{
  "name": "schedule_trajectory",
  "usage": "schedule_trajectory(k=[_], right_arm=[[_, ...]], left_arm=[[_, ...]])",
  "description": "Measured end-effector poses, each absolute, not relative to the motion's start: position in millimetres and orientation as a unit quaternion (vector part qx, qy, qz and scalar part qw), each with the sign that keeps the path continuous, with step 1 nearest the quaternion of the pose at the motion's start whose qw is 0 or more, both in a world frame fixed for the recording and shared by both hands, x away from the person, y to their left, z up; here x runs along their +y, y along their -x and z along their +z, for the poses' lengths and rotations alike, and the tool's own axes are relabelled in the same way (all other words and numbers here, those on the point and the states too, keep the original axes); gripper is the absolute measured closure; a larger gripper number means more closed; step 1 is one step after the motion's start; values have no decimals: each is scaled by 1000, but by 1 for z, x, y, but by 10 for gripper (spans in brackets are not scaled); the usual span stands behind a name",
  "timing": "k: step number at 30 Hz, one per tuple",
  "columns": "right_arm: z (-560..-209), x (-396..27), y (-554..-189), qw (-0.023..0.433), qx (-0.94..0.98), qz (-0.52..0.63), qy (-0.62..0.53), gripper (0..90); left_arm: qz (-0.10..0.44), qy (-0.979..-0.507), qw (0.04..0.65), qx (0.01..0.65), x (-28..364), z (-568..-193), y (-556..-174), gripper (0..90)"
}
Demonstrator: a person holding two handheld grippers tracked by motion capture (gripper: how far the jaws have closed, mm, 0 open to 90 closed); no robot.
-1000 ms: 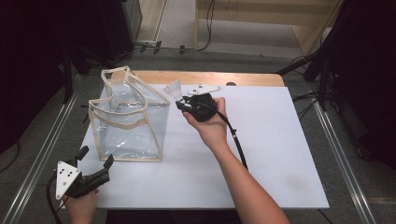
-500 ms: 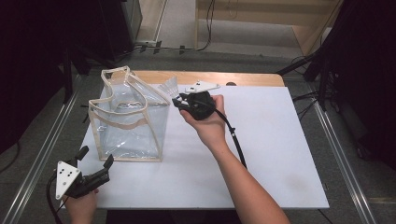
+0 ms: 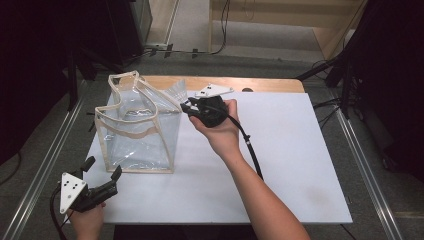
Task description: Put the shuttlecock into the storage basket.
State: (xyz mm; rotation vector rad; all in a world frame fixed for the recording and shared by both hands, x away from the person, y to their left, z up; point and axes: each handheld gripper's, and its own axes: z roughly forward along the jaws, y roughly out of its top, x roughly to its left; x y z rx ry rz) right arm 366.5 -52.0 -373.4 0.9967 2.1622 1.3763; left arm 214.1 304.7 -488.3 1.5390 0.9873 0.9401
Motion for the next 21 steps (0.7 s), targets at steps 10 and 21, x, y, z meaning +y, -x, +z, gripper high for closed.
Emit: schedule_trajectory(k=[10,21], right_arm=[[-366,-48,-363,194,770,498,-349,626],[-357,-43,-360,195,769,506,-338,626]], left_arm=[[390,-642,517,411,305,-488,-214,137],[391,-640,518,412,305,-488,-214,137]])
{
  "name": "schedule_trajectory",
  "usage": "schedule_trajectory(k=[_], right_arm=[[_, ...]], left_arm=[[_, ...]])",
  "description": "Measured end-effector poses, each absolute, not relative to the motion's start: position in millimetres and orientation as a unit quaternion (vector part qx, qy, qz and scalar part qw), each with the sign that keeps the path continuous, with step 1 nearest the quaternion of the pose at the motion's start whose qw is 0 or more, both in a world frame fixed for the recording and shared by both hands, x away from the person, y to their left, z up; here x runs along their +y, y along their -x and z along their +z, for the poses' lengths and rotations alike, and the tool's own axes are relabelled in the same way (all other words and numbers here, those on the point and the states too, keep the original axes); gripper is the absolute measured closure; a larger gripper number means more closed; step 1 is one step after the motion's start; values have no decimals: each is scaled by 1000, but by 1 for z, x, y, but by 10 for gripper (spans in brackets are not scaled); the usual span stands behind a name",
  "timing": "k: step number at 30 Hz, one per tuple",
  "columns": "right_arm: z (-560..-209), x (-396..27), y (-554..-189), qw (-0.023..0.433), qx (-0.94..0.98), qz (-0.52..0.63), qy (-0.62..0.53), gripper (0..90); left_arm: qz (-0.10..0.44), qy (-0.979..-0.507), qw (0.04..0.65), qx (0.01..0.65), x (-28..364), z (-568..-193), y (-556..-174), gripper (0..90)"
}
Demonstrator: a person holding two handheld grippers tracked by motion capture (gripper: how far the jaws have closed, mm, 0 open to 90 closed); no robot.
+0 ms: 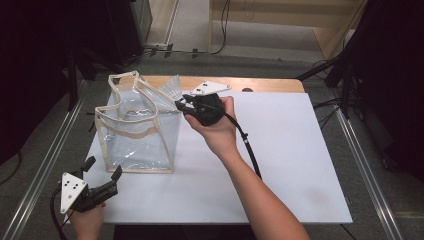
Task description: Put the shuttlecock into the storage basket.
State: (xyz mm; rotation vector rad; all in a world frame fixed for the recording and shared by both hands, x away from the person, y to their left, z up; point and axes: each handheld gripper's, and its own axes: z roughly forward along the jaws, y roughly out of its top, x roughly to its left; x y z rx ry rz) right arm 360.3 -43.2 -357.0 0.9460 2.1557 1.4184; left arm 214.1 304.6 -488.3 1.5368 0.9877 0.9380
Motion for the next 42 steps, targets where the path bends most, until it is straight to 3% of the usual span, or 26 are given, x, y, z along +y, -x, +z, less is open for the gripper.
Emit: schedule_trajectory(k=[42], right_arm=[[-332,-14,-352,184,768,533,-304,626]], left_arm=[[390,-640,519,412,306,-488,-214,137]])
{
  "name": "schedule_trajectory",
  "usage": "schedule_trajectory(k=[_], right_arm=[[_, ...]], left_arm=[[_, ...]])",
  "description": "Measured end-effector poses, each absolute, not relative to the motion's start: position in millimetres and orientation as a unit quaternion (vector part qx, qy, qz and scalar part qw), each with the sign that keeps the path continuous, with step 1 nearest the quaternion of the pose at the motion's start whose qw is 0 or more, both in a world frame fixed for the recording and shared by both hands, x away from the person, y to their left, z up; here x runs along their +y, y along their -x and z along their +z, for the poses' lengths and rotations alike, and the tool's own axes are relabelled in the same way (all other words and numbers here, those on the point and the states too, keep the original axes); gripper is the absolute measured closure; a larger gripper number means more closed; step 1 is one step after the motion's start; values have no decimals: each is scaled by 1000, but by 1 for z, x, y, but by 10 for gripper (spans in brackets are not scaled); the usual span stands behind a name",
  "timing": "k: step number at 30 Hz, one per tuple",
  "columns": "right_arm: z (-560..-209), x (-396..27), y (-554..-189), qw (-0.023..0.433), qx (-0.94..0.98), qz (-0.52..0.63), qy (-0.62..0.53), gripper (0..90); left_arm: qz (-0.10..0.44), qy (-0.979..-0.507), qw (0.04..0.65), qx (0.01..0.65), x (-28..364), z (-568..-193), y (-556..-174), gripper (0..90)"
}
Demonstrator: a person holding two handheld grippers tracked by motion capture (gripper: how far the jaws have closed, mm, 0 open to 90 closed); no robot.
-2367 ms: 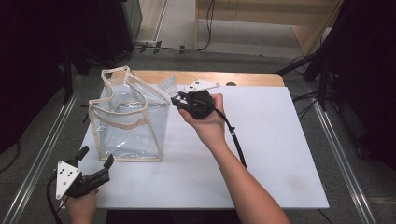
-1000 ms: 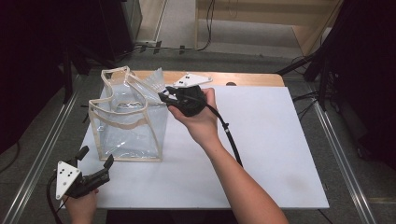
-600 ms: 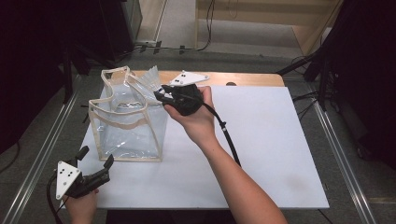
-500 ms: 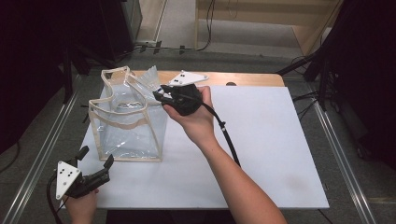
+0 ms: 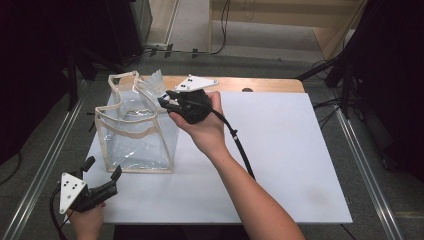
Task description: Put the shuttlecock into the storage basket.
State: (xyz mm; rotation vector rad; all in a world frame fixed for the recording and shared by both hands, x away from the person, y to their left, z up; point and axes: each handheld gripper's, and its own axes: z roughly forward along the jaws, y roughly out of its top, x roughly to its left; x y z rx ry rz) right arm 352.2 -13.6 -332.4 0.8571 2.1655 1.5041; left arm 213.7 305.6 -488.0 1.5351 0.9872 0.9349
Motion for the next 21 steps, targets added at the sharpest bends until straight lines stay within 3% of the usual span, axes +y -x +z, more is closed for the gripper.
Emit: schedule_trajectory(k=[21], right_arm=[[-333,7,-345,165,776,538,-286,626]], left_arm=[[389,-637,522,413,306,-488,-214,137]])
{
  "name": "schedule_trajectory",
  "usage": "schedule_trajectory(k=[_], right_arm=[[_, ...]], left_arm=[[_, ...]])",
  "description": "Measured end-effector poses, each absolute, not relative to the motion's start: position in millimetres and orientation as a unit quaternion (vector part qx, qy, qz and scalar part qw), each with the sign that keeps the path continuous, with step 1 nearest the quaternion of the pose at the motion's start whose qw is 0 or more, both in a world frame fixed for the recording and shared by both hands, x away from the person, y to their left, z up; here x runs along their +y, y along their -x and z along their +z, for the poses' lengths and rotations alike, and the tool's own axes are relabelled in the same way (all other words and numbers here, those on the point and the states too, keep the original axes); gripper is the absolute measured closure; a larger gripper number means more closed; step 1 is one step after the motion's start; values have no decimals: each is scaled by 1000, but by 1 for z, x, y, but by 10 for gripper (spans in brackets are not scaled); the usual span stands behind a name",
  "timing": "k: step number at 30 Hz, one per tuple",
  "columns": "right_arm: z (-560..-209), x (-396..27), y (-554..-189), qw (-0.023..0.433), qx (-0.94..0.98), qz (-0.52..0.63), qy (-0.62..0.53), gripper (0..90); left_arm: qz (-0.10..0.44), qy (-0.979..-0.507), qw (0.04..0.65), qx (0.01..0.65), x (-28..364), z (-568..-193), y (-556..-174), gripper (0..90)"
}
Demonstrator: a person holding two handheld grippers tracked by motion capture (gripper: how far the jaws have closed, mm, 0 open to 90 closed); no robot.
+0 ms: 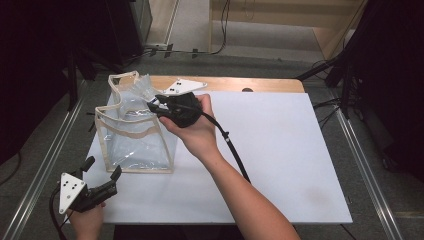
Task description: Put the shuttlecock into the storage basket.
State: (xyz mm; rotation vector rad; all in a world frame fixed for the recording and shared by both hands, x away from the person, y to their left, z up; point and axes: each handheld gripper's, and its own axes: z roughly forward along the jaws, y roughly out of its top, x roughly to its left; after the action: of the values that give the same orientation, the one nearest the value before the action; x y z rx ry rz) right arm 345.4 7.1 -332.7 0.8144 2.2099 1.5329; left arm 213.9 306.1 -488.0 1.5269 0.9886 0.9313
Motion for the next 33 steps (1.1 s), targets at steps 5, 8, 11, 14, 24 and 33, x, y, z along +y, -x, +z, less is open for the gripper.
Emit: schedule_trajectory(k=[5,8,11,14,24,33], right_arm=[[-332,13,-343,162,778,538,-281,626],[-333,17,-342,159,781,536,-278,626],[-333,20,-341,157,782,536,-277,625],[-334,19,-341,155,780,537,-281,570],[-331,11,-338,145,779,543,-278,292],[-339,-5,-326,158,782,539,-271,0]], left_arm=[[389,-638,522,413,306,-488,-214,137],[388,-637,523,413,306,-488,-214,137],[388,-637,523,413,306,-488,-214,137],[388,-637,523,413,306,-488,-214,137],[388,-637,523,413,306,-488,-214,137],[388,-637,522,413,306,-488,-214,137]])
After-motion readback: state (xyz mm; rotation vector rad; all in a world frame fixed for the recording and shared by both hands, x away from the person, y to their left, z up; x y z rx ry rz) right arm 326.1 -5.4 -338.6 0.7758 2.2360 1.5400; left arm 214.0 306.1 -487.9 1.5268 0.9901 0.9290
